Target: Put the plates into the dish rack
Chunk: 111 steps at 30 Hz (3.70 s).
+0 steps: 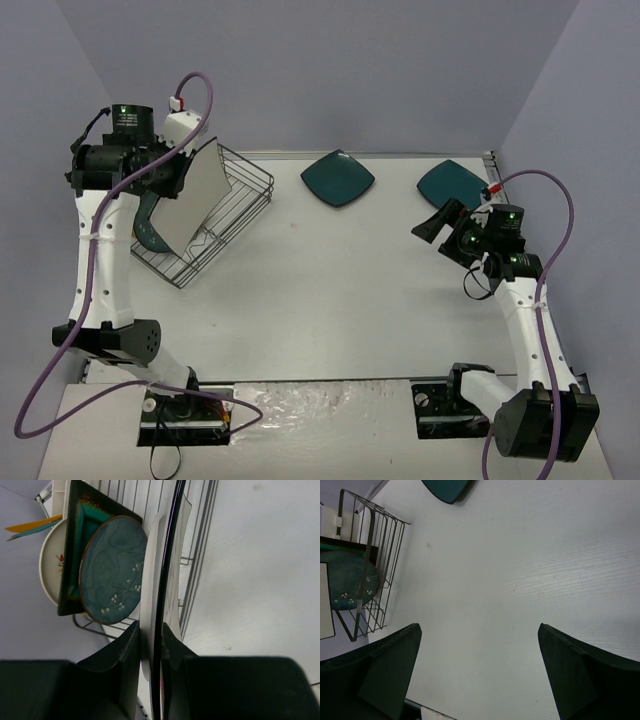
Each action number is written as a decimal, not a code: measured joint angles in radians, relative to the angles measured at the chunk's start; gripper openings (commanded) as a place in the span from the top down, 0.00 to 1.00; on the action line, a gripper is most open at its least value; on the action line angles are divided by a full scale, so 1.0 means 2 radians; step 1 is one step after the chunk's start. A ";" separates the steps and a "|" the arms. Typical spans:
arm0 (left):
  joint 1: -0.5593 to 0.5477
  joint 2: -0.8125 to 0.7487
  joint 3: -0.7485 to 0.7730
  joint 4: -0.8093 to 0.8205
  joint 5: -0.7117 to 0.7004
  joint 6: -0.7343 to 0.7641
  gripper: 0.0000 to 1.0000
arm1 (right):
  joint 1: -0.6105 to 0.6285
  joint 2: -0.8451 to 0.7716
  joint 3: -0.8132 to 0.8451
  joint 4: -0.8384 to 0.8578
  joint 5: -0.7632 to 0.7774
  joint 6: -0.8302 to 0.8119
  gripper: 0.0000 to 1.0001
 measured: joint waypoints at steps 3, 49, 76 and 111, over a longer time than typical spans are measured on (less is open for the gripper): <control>0.018 0.009 -0.005 -0.001 -0.008 0.044 1.00 | 0.002 0.002 0.000 0.000 0.000 -0.001 0.00; 0.093 0.091 -0.175 0.170 0.050 0.126 0.84 | 0.008 0.039 -0.011 0.015 0.018 -0.012 0.00; 0.096 0.014 -0.252 0.284 0.017 0.058 0.34 | 0.007 0.038 -0.040 0.034 0.052 0.013 0.00; 0.096 -0.031 -0.265 0.328 -0.059 -0.101 0.03 | -0.025 0.114 -0.041 0.140 0.103 0.071 0.01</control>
